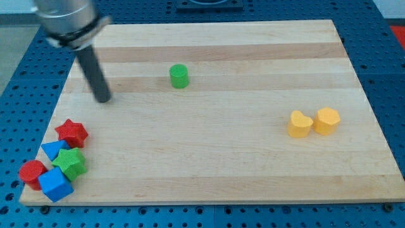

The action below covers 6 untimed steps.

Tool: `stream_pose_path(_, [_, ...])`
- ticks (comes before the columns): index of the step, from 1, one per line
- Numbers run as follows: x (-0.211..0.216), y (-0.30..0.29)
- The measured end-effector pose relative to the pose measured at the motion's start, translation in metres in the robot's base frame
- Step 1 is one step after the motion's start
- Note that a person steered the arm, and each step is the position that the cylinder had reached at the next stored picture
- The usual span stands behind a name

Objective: Push the red star towards top right

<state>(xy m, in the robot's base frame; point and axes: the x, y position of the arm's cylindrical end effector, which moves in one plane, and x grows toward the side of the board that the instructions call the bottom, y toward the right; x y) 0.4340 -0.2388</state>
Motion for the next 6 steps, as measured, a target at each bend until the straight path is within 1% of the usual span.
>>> stream_pose_path(1, [0.052, -0.049])
stream_pose_path(2, [0.089, -0.056])
stream_pose_path(3, [0.094, -0.035])
stream_pose_path(4, [0.094, 0.012])
stream_pose_path(5, [0.084, 0.059])
stream_pose_path(6, [0.071, 0.054])
